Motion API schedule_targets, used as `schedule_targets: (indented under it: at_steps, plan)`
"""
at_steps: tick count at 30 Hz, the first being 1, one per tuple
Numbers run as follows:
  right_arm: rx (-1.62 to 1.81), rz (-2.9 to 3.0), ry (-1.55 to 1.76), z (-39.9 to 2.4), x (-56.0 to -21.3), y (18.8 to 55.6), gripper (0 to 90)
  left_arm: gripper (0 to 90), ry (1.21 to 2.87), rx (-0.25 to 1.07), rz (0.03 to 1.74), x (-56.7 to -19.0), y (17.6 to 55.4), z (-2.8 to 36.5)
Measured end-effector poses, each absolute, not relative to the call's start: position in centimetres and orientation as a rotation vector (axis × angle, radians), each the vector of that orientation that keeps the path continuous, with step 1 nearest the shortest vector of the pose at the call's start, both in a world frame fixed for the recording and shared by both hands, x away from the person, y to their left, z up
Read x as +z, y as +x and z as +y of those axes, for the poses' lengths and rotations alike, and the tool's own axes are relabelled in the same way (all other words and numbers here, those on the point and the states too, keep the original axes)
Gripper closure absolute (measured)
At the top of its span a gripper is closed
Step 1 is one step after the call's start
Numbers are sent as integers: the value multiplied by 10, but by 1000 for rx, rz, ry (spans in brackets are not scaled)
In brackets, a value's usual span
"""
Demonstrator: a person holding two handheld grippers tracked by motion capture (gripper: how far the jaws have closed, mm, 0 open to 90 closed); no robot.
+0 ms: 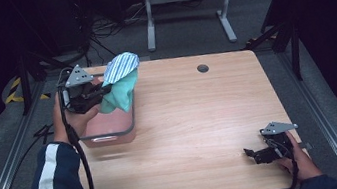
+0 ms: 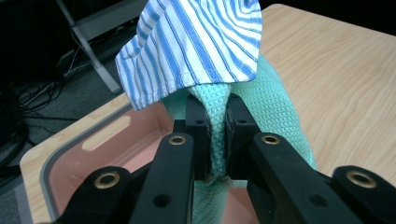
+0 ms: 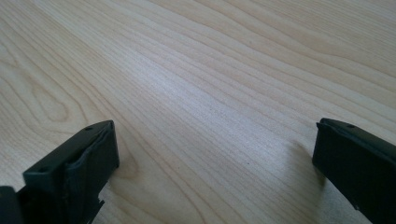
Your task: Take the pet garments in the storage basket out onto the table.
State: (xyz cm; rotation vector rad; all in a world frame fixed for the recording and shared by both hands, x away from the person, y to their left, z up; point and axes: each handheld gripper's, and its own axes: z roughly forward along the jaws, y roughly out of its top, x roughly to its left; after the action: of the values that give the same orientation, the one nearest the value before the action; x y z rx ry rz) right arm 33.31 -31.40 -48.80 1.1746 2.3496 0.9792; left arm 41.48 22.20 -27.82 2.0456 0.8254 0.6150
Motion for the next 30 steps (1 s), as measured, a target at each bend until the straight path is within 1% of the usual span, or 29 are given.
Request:
schedule_targets:
  at_steps: [14,19,25,30]
  plan:
    - [979,2349,1175,-314,-488,333,6,827,2087,575,701,-269,411,184]
    - [980,2350,1176,-314,-488,333,6,827,2108,551,653,-271,412,163]
    - [980,2350,1176,-314,-488,333,6,827,2111,531,619,-274,413,146]
    - [980,2349,1176,-314,-488,333,6,827,2137,488,581,-281,414,128]
